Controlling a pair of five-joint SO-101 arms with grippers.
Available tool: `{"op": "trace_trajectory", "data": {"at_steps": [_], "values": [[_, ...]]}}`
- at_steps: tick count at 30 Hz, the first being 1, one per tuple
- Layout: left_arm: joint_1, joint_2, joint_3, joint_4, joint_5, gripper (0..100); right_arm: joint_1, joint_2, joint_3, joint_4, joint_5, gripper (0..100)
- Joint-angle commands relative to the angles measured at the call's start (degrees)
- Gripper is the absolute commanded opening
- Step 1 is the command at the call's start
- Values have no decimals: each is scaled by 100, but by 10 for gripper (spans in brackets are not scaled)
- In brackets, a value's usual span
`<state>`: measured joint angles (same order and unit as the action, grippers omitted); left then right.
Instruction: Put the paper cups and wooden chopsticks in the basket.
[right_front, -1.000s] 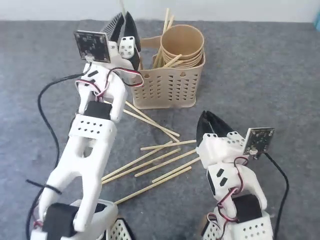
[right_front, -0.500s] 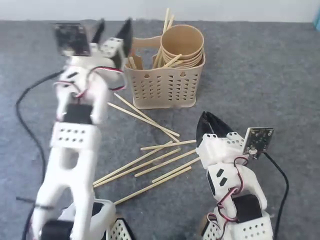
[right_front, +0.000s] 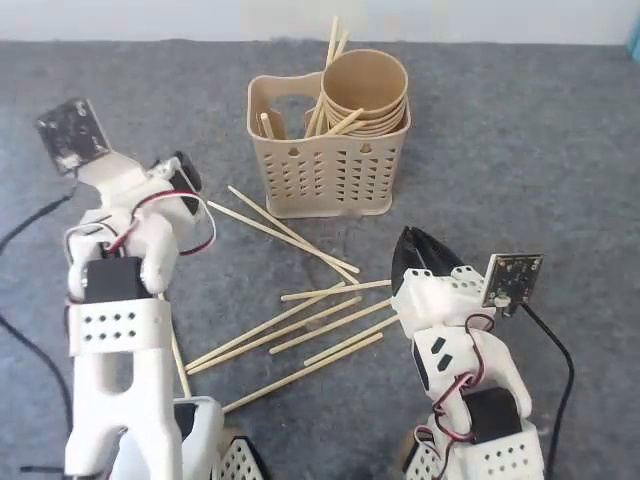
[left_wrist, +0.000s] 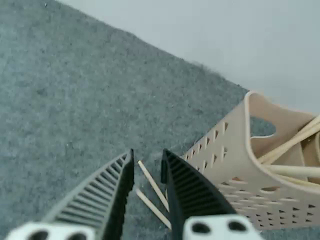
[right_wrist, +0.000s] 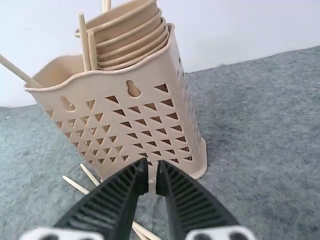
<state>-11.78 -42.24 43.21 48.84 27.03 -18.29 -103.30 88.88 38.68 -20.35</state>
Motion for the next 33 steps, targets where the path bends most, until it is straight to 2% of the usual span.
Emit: {"op": "trace_trajectory", "data": {"at_steps": [1,8,13,16,22,28,33], "values": [[35,484,57,-246,404,84,31,13,-53,-40,114,41],[484,2251,-110,-888,1029,84,31,13,-53,-31,114,41],[431,3631,-848,-888,1503,85,31,13,-53,-31,123,41],[378,4440,-1569,-580,1591,86,31,13,-53,-31,132,41],[369,5723,-2993,193,1908,177,31,13,-44,-31,360,41],[360,6251,-3644,229,1943,182,31,13,-35,-31,360,41],[360,6453,-3714,229,1943,182,31,13,-35,-31,360,41]]}}
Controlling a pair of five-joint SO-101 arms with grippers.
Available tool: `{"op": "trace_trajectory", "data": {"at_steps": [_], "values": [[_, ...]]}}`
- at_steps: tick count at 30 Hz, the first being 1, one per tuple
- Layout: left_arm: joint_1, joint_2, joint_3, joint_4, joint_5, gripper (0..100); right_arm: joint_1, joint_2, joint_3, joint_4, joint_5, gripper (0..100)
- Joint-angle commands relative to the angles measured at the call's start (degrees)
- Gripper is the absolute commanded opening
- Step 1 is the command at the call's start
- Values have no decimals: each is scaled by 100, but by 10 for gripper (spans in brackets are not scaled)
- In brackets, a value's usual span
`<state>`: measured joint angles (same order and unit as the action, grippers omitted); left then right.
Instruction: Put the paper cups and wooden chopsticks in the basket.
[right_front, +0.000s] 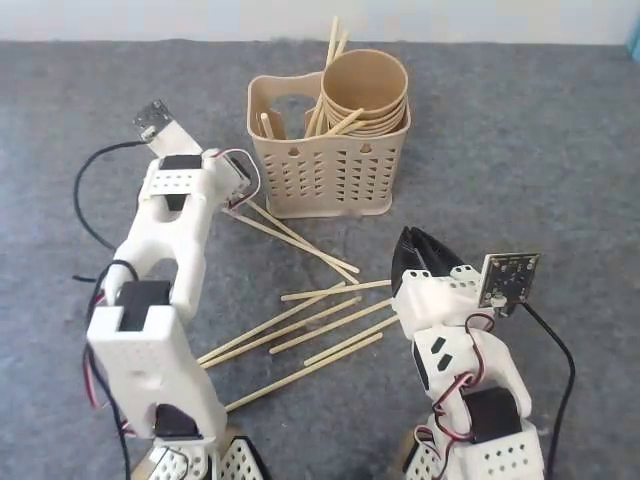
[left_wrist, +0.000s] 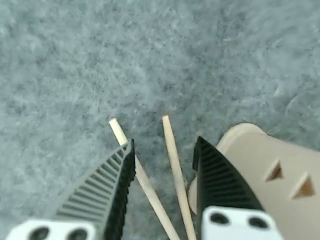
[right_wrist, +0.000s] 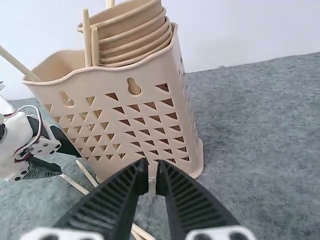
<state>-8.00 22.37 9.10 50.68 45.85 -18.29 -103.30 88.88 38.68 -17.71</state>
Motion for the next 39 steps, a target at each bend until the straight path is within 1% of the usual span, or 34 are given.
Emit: {"op": "trace_trajectory", "data": {"at_steps": [1,5,10,14,16,17,19,24,29,31,33,39], "values": [[-18,44,-303,62,62,182,31,13,-35,-31,97,41],[0,299,-330,413,62,181,31,13,-44,-22,105,41],[-9,316,-330,519,79,181,31,13,-53,-13,105,41],[-18,316,-312,844,79,180,31,13,-53,-4,105,41],[-26,316,-303,1037,79,152,31,13,-53,-13,105,41],[-62,316,-303,1134,79,116,31,13,-53,-13,105,41],[-149,316,-303,1266,62,13,31,13,-53,-13,105,41],[-378,308,-295,1319,62,11,31,13,-53,-22,105,41],[-431,273,-338,1530,53,11,22,13,-62,13,105,41],[-431,97,-303,1574,35,11,22,13,-62,13,105,41],[-475,-202,-303,1635,-132,11,22,13,-62,13,105,41],[-747,-1600,-110,1662,-185,11,22,13,-44,13,105,41]]}}
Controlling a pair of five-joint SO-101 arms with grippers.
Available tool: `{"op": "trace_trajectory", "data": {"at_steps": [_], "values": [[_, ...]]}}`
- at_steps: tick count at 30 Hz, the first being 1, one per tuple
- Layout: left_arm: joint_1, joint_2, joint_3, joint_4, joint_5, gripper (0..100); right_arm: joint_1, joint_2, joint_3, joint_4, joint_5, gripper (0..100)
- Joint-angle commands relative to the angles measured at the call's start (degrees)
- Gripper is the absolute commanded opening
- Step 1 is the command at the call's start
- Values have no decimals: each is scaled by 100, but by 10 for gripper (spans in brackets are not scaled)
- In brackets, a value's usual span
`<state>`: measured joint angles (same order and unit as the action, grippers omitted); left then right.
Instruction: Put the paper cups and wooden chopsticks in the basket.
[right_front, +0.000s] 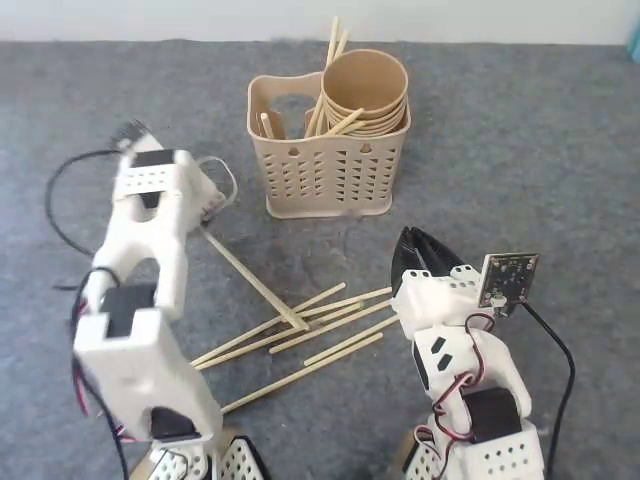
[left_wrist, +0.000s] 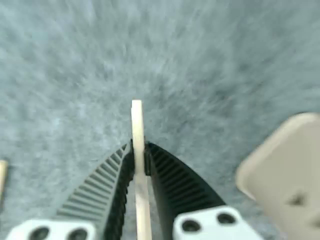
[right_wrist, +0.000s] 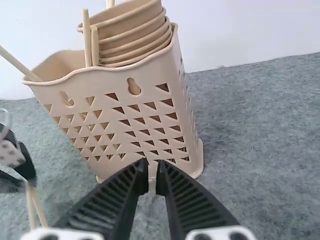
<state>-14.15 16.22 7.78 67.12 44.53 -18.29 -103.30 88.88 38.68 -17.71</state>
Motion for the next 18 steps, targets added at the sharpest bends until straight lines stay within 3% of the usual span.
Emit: {"op": "trace_trajectory", "data": {"at_steps": [1,11,18], "values": [[-132,-1257,66,-9,-53,11,22,13,-44,13,105,41],[-79,-4281,75,-440,-721,11,22,13,-35,13,105,41],[396,-6374,382,-2338,-2145,11,22,13,-26,-4,105,41]]}}
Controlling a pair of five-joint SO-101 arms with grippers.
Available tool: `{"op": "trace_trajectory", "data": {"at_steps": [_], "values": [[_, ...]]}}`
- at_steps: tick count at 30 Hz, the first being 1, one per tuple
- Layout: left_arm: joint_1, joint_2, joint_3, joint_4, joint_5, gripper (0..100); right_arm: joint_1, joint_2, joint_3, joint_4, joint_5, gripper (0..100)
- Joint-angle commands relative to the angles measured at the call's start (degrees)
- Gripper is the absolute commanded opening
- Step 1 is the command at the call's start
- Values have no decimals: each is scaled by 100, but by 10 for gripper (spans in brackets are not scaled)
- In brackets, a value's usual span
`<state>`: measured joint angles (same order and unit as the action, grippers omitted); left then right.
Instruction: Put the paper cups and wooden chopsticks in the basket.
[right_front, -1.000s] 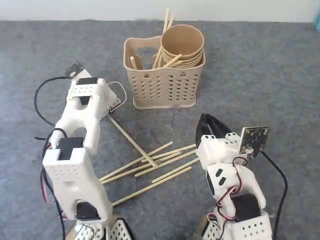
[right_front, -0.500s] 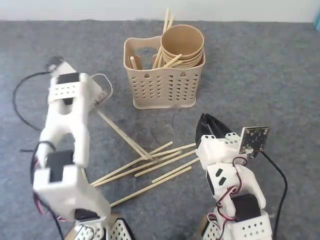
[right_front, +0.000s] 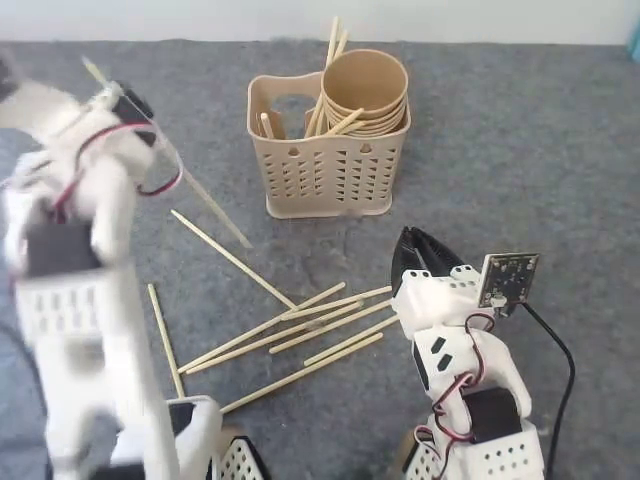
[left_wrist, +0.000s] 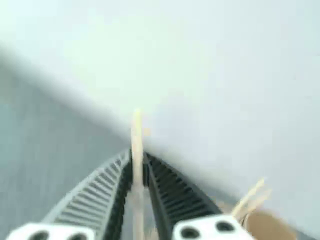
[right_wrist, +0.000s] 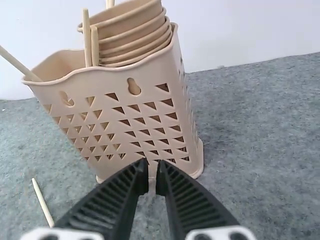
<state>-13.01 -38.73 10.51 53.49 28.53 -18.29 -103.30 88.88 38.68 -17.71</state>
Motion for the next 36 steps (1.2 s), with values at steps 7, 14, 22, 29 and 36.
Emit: {"op": "trace_trajectory", "data": {"at_steps": [7,14,22,29,36], "values": [[1345,-1574,1437,-4308,-1451,11,22,13,-26,-13,105,41],[2110,-1029,2123,-5547,-2154,11,22,13,-18,-13,105,41],[2119,844,1297,-5565,-2171,11,22,13,-18,4,105,41],[2110,1864,866,-5530,-2189,13,22,13,-18,4,105,41],[2092,1864,752,-4730,-2136,207,22,13,-18,4,105,41]]}}
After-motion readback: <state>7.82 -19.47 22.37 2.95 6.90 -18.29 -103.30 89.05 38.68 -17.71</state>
